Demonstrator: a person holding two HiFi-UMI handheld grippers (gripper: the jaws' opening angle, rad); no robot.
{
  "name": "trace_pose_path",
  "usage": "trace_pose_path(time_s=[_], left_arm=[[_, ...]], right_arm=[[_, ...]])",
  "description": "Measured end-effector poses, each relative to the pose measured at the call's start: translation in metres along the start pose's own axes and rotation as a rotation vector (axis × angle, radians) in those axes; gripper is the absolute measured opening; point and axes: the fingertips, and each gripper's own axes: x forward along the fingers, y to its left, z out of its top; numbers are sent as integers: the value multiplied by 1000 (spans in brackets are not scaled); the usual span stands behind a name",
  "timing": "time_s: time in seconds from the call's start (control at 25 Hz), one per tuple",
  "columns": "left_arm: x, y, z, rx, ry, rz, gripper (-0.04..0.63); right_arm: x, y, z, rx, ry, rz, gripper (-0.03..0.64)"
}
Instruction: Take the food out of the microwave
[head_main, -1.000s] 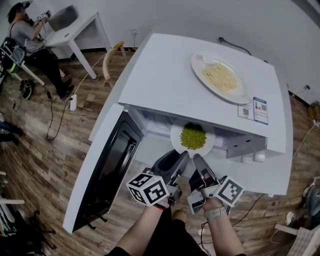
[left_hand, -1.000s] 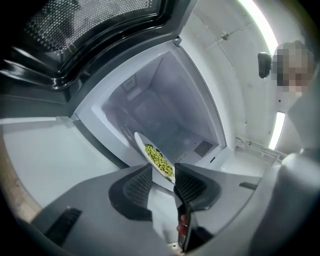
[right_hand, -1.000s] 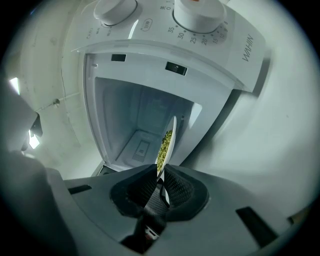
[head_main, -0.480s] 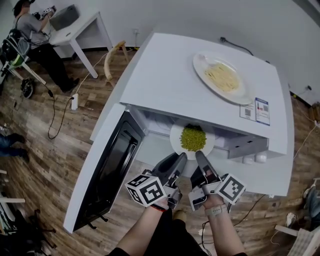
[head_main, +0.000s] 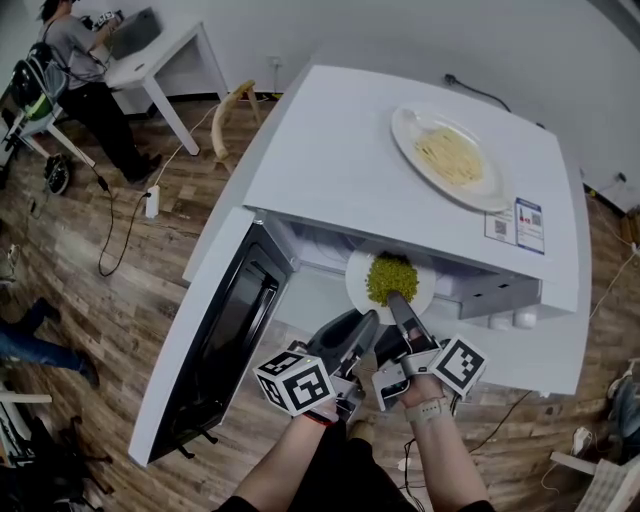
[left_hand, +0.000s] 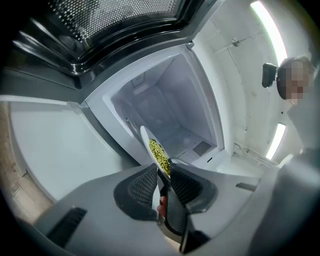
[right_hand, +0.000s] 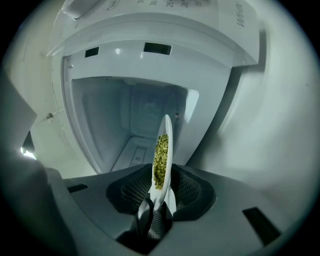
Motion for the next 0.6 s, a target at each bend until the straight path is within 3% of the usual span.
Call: trace_pose_path(time_s=[0.32, 0.6], left_arm=[[0, -7, 0, 177, 22, 6, 105], [-8, -11, -1, 205, 15, 24, 118]], right_arm=[[-2, -2, 2, 80, -45, 33, 86], [-4, 4, -3, 60, -32, 69, 78]])
